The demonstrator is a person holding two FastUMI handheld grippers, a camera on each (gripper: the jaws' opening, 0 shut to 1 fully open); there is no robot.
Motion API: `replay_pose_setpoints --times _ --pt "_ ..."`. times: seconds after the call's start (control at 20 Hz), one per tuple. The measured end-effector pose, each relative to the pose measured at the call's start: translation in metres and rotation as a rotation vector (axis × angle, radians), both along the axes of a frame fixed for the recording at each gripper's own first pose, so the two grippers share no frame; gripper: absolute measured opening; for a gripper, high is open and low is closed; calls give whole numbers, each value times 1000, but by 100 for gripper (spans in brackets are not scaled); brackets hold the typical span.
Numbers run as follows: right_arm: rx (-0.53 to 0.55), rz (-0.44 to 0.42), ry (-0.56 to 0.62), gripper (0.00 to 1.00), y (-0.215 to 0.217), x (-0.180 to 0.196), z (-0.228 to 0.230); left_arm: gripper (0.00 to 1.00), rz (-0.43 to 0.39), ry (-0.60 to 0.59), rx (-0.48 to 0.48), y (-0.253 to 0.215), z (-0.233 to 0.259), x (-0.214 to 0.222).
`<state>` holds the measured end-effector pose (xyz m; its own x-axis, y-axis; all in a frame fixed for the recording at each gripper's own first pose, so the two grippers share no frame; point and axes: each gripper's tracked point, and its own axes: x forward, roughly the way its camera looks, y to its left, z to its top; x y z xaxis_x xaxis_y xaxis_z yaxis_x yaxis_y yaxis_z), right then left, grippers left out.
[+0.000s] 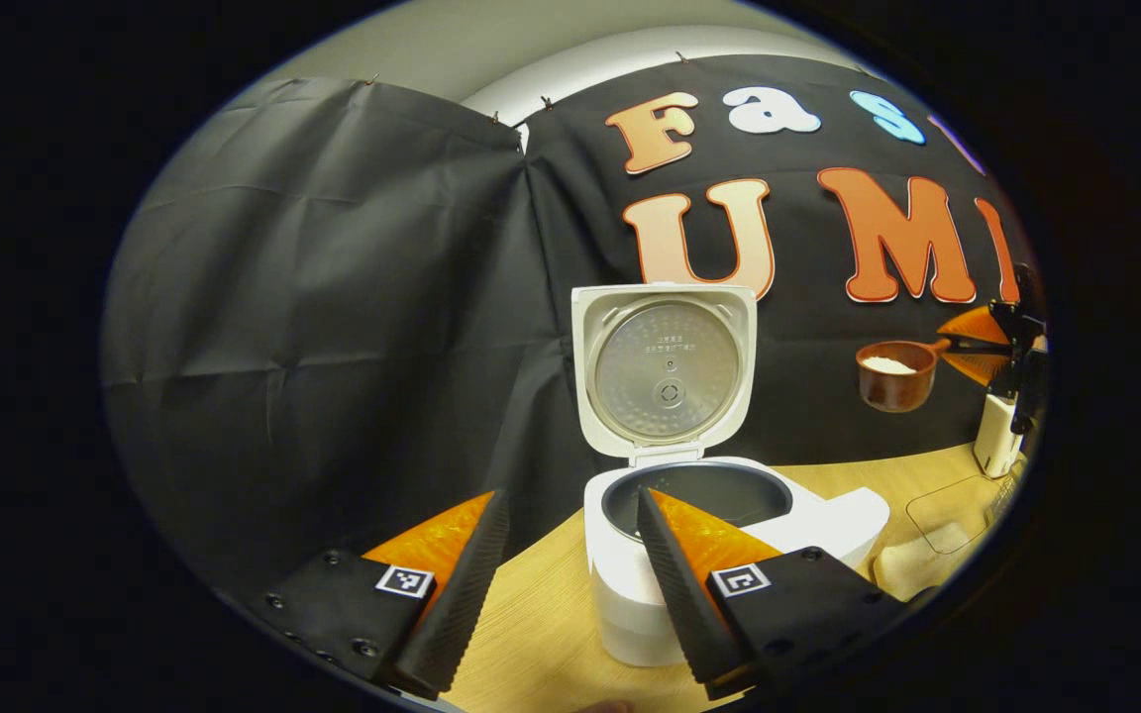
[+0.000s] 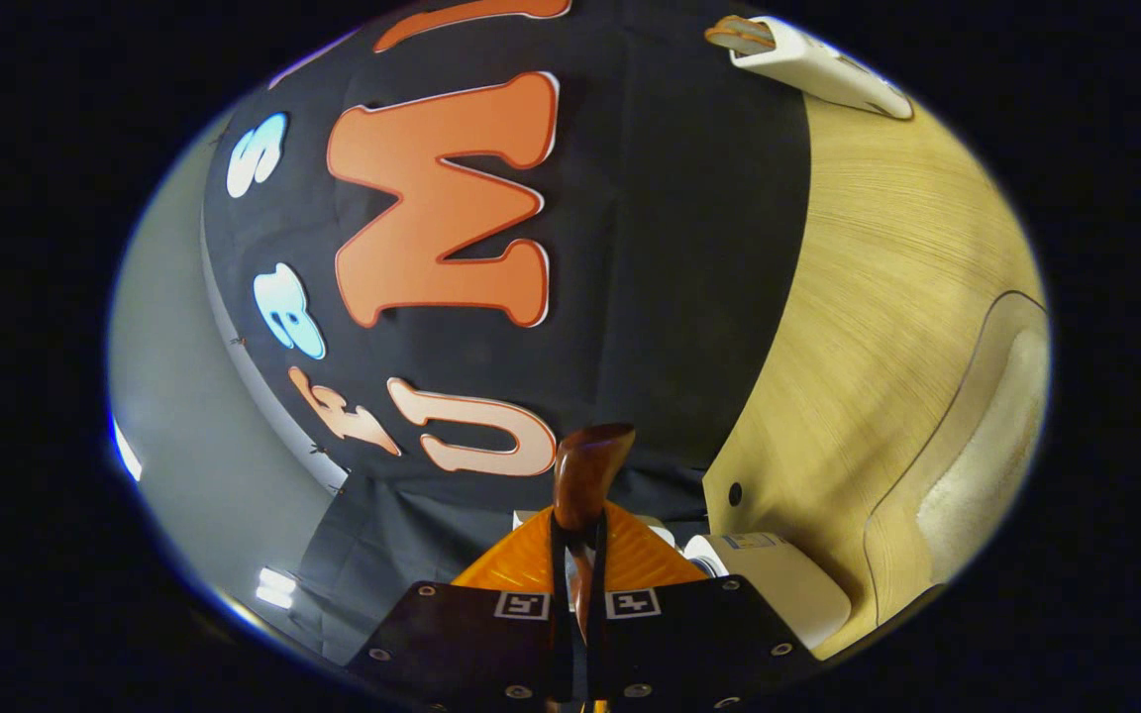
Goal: Close the left gripper, press the button to open the rice cooker; take a wooden spoon from the chopstick holder with the right hand, scoop a spoonful of rice and pour it into the rice cooker, then put the wooden spoon back into the chopstick holder.
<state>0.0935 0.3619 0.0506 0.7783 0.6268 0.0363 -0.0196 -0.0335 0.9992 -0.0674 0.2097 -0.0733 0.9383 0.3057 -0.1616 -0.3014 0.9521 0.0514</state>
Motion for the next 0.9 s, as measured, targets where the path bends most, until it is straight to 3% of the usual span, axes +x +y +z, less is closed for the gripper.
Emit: replay_pose_setpoints --times 0.4,0.9 --pt "-123 -13 -86 6 66 33 25 90 7 11 1 9 -6 -1" --pt "-393 21 -332 6 147 33 21 89 31 29 6 20 -16 -1"
